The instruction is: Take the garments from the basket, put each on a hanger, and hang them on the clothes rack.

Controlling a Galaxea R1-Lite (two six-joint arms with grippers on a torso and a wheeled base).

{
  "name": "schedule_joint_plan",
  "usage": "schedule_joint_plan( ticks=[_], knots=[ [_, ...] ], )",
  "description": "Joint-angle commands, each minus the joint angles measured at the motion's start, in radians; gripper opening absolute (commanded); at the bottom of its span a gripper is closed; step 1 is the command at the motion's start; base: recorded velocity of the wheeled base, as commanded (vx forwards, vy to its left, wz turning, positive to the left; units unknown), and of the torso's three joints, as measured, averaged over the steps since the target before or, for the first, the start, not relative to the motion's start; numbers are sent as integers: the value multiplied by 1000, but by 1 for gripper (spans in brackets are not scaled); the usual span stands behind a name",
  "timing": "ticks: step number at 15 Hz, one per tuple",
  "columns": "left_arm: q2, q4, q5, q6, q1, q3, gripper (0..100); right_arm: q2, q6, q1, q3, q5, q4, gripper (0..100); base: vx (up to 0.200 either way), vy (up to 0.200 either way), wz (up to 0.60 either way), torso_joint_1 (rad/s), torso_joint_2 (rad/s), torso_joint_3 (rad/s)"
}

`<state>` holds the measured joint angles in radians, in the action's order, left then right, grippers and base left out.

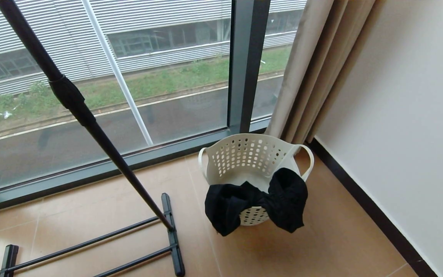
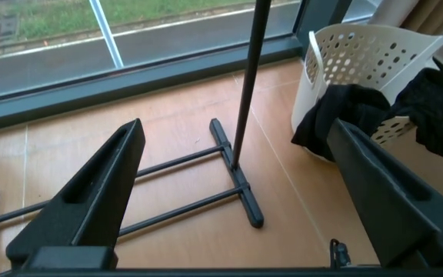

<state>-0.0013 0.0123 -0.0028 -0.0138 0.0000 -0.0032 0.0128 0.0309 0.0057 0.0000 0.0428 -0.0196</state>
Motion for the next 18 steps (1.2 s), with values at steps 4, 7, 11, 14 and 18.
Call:
schedule_joint_plan(
  ticks=[4, 7, 11, 14, 18],
  knots=[
    [1, 0, 0, 2, 2, 0, 100, 0, 0, 0, 0, 0, 0, 100, 0, 0, 0, 2, 1, -202],
    [38, 1, 0, 3, 0, 0, 100, 0, -3, 0, 0, 0, 0, 100, 0, 0, 0, 2, 2, -206],
    [41, 1, 0, 3, 5, 0, 100, 0, 3, 0, 0, 3, 0, 100, 0, 0, 0, -2, 2, -199],
    [21, 1, 0, 3, 3, 0, 100, 0, -8, 0, 0, -1, 0, 100, 0, 0, 0, 2, 1, -204],
    [1, 0, 1, 5, 2, 0, 100, 12, -5, 0, 0, -1, 3, 100, 0, 0, 0, 2, 2, -80]
  ],
)
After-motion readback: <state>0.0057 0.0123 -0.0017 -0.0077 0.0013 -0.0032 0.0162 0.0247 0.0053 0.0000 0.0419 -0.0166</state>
